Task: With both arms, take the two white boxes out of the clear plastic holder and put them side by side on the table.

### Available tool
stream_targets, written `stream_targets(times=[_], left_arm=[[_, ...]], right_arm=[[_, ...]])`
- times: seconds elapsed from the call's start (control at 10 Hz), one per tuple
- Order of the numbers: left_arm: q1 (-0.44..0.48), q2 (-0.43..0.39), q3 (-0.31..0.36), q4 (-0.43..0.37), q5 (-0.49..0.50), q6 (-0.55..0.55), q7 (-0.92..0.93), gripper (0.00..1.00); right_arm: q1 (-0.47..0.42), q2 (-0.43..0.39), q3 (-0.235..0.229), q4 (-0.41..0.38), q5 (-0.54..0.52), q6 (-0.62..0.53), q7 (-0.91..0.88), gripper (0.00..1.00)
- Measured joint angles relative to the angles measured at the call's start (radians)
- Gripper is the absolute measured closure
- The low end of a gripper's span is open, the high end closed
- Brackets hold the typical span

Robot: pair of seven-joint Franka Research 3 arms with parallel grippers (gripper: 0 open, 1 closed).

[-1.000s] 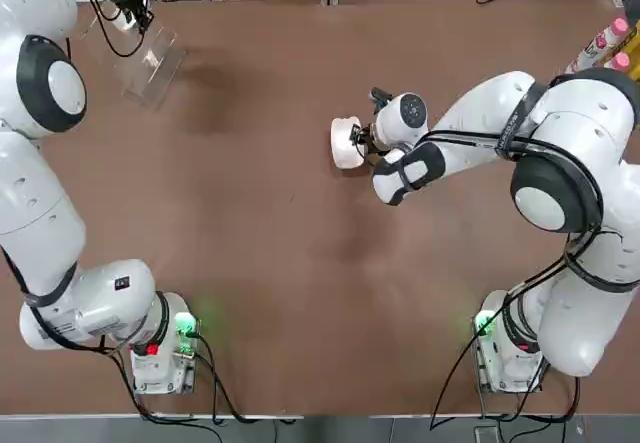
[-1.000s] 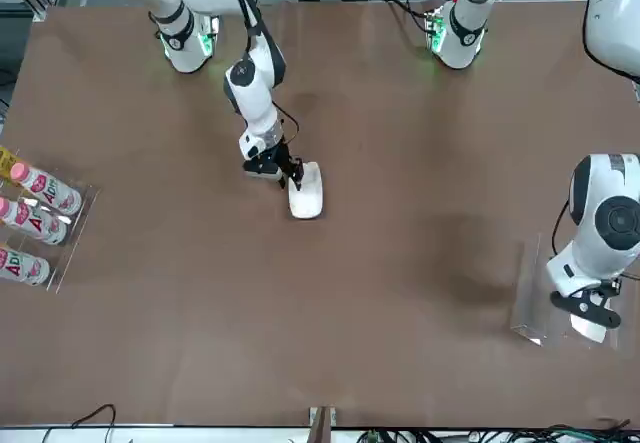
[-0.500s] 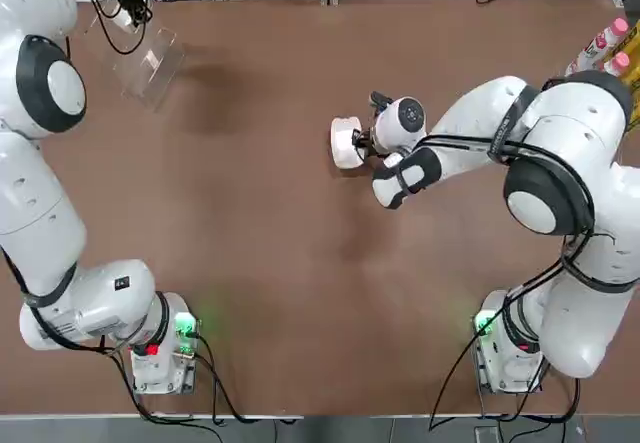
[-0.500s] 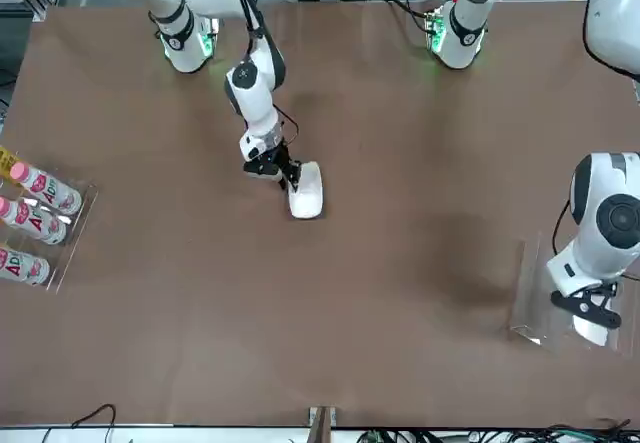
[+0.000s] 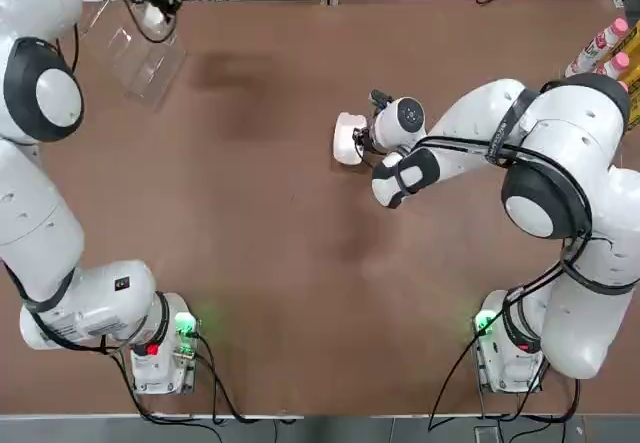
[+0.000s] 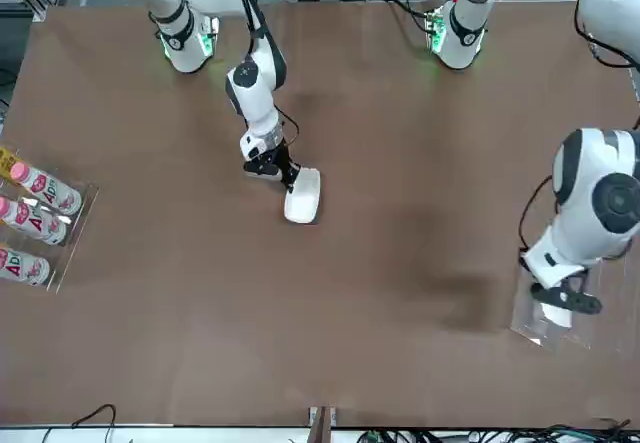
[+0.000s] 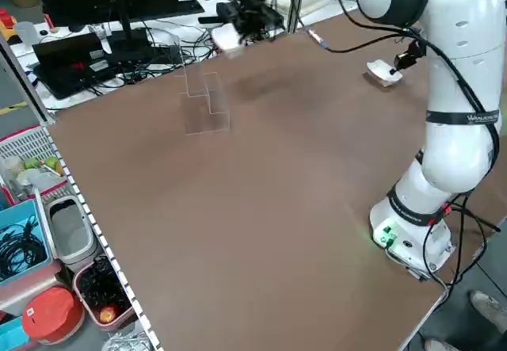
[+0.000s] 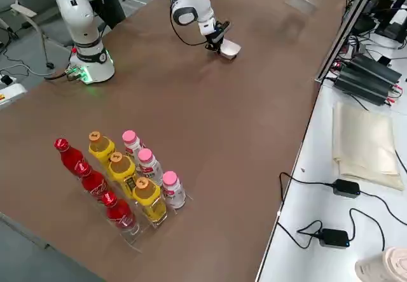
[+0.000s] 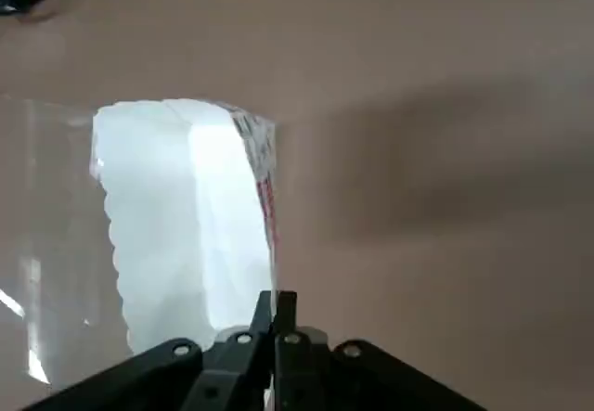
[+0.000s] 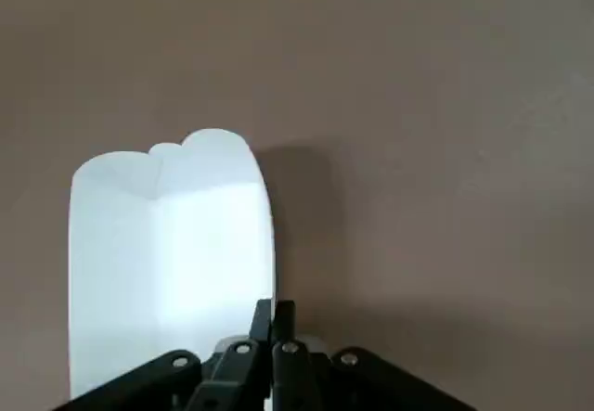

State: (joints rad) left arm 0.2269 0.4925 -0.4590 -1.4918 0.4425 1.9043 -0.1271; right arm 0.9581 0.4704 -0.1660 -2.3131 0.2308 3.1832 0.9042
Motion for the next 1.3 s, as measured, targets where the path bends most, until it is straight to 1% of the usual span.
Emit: stream_targets(times=[0.1,0.2,0.3,0.4,0.5,0.6,0.7,0.8,0.9,1.0,1.1,1.2,1.3], left_arm=[[-0.007,-0.002,-0.079,-0.001,0.000,-0.056,-0.118,0.98],[-0.016,-0.002,-0.148,-0.005,-0.001,-0.097,-0.219,0.98],[-0.025,0.002,-0.209,-0.013,-0.003,-0.123,-0.310,0.98],[-0.048,0.009,-0.248,-0.022,-0.016,-0.131,-0.398,0.98],[-0.090,0.021,-0.266,-0.026,-0.041,-0.130,-0.474,0.98],[-0.149,0.034,-0.271,-0.026,-0.067,-0.122,-0.543,0.98],[-0.212,0.049,-0.272,-0.027,-0.079,-0.101,-0.609,0.98],[-0.278,0.073,-0.271,-0.027,-0.081,-0.061,-0.674,0.98],[-0.342,0.108,-0.270,-0.028,-0.081,-0.005,-0.736,0.98],[-0.400,0.151,-0.268,-0.027,-0.081,0.055,-0.787,0.98],[-0.468,0.198,-0.251,-0.017,-0.081,0.109,-0.829,0.98],[-0.541,0.241,-0.212,0.008,-0.081,0.143,-0.856,0.98],[-0.591,0.286,-0.175,0.035,-0.082,0.178,-0.861,0.98]], right_arm=[[0.001,-0.001,-0.015,0.002,0.002,0.000,0.002,0.98],[0.000,-0.009,-0.044,0.008,0.002,-0.016,0.004,0.98],[0.000,-0.033,-0.085,0.018,0.004,-0.079,0.010,0.98],[0.000,-0.076,-0.145,0.040,0.005,-0.187,0.011,0.98],[-0.002,-0.128,-0.210,0.079,0.005,-0.332,0.010,0.98],[-0.004,-0.176,-0.270,0.138,0.005,-0.504,0.009,0.98],[-0.005,-0.207,-0.310,0.199,0.004,-0.637,0.010,0.98],[-0.007,-0.217,-0.338,0.256,0.005,-0.722,0.019,0.98],[-0.019,-0.215,-0.356,0.305,0.006,-0.782,0.042,0.98],[-0.051,-0.213,-0.360,0.333,0.032,-0.812,0.058,0.98],[-0.082,-0.210,-0.361,0.340,0.072,-0.816,0.059,0.98],[-0.102,-0.205,-0.363,0.340,0.092,-0.808,0.086,0.98],[-0.117,-0.196,-0.364,0.339,0.097,-0.788,0.149,0.98]])
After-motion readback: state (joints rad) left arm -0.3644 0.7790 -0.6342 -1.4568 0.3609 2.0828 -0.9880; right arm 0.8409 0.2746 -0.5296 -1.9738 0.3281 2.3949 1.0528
